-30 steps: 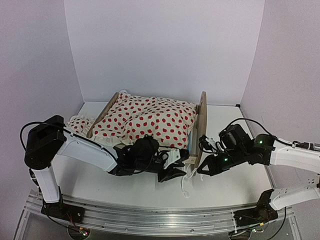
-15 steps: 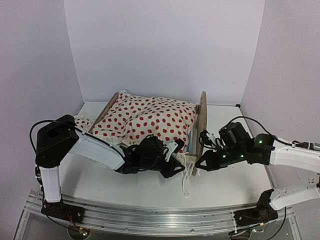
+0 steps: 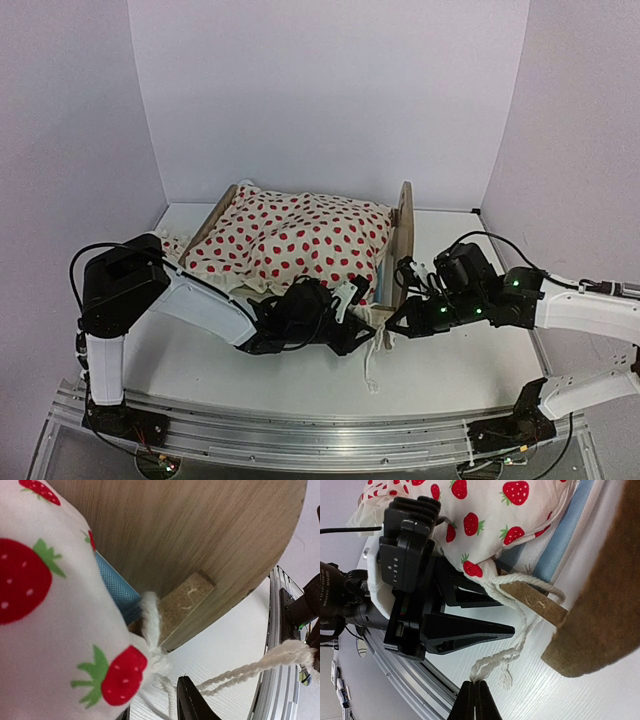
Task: Set up the pet bed
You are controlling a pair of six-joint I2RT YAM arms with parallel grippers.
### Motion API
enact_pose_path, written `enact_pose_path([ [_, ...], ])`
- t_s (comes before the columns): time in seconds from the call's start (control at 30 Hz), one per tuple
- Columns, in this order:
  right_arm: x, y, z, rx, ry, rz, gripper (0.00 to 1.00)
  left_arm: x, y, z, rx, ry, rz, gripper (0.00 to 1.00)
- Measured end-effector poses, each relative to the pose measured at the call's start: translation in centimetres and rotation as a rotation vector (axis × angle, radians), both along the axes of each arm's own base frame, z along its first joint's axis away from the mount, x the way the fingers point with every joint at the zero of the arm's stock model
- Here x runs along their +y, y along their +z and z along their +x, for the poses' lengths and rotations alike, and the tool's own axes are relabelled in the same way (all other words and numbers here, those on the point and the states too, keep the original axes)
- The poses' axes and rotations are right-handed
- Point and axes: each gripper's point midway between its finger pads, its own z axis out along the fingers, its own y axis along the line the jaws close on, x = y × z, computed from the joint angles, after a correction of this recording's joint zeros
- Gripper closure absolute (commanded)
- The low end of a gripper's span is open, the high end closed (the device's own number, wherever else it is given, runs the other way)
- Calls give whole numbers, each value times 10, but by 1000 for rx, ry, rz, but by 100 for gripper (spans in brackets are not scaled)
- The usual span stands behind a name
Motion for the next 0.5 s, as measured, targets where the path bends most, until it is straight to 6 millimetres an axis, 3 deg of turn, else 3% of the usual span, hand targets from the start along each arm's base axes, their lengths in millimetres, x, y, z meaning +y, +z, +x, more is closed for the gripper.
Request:
enact_pose_path([
  [0.27,1,1,0,6,-9,9,100,-6,-7,6,11,25,-25,99],
  [0.5,4,-2,10,-5,-41,-3,100,-5,-4,5,14,13,-31,100],
])
